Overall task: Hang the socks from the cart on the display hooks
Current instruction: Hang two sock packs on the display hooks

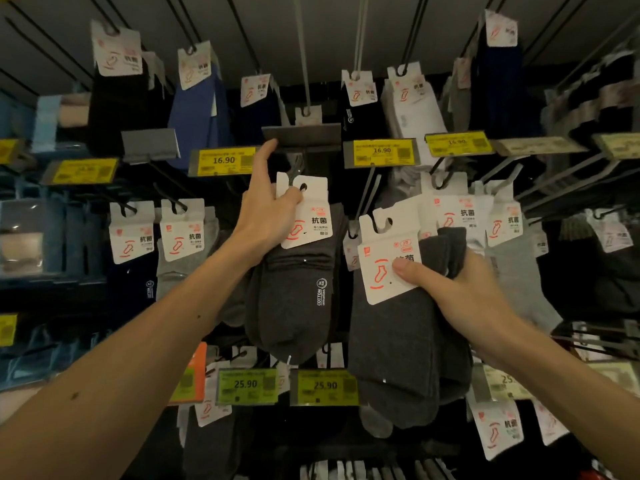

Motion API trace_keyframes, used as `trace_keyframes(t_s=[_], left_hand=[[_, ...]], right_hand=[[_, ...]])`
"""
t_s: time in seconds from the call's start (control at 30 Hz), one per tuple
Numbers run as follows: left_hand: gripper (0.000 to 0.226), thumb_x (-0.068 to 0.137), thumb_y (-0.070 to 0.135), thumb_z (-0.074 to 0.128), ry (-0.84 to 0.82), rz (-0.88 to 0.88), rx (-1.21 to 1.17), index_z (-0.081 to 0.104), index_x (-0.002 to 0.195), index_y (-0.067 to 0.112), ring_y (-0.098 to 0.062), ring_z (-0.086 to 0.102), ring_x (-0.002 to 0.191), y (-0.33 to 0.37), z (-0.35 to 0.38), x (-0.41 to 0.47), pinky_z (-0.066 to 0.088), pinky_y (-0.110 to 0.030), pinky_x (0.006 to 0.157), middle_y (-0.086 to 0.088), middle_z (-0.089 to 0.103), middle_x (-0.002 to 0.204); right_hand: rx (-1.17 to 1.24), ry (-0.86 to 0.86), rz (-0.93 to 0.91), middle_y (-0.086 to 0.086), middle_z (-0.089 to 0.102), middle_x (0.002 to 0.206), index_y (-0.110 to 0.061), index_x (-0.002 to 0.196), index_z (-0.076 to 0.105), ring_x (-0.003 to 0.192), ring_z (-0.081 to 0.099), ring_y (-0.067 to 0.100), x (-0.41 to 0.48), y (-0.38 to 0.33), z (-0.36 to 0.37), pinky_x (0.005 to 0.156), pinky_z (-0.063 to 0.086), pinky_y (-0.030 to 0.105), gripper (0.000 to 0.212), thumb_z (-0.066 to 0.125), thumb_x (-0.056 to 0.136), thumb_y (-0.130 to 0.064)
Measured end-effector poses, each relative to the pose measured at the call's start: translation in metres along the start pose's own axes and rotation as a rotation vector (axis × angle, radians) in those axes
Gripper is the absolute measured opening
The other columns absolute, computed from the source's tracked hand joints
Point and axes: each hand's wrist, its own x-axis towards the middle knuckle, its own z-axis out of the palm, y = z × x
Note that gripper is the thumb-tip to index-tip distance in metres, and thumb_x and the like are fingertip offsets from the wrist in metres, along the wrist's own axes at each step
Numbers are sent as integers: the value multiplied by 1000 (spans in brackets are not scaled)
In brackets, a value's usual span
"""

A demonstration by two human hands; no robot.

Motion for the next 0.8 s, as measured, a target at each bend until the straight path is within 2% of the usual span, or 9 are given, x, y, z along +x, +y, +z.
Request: trace_keyframes(t_s=[0.1,0.17,0.23,0.4,0.5,0.57,0.7,0.8], left_hand=[[71,98,8,54,16,1,5,21,149,44,-10,69,71,-3,6,11,51,-18,54,-4,67,106],[71,97,9,56,46,3,22,22,147,46,-18,68,92,-6,10,18,58,-28,70,-2,62,123],[72,95,10,56,68,2,58,22,144,49,-23,65,100,-9,14,22,58,-38,82,-1,59,128],[80,94,4,60,105,15,134,17,144,50,-20,65,85,-13,19,24,49,-26,62,-4,61,115],[85,94,3,61,115,45,181,12,150,46,-19,63,74,-14,22,21,47,-24,57,8,56,94],[88,94,4,61,117,71,191,8,153,43,-21,64,73,-17,25,17,52,-28,59,10,55,88],[91,95,11,62,112,76,232,1,155,45,-26,66,67,-22,24,12,59,-45,68,-13,67,87],[95,94,19,64,78,74,298,-4,155,44,-22,68,72,-22,18,8,58,-44,74,-9,69,84]], right_hand=[[17,-12,8,-7,78,98,-18,112,70,90,74,9,2,2,0,68,59,19,27,73,85,-16],[29,-21,11,-6,78,97,-17,111,70,89,75,9,3,3,0,66,58,17,26,73,85,-15],[33,-28,12,-7,78,97,-17,112,70,89,74,9,4,4,0,66,58,17,26,73,85,-15],[25,-49,9,-8,78,100,-20,115,68,92,74,8,5,8,-1,70,59,18,31,73,84,-18],[35,-55,1,-8,78,98,-21,112,69,91,74,8,5,9,-1,70,58,17,28,72,84,-18],[45,-49,4,-9,78,97,-22,109,70,90,74,7,6,9,-1,68,57,16,25,72,84,-18],[63,-47,40,-5,78,101,-20,112,70,94,74,10,5,10,-2,74,60,21,27,71,85,-19],[77,-25,71,-5,78,100,-19,113,69,93,74,11,3,10,-1,73,60,21,28,71,86,-19]])
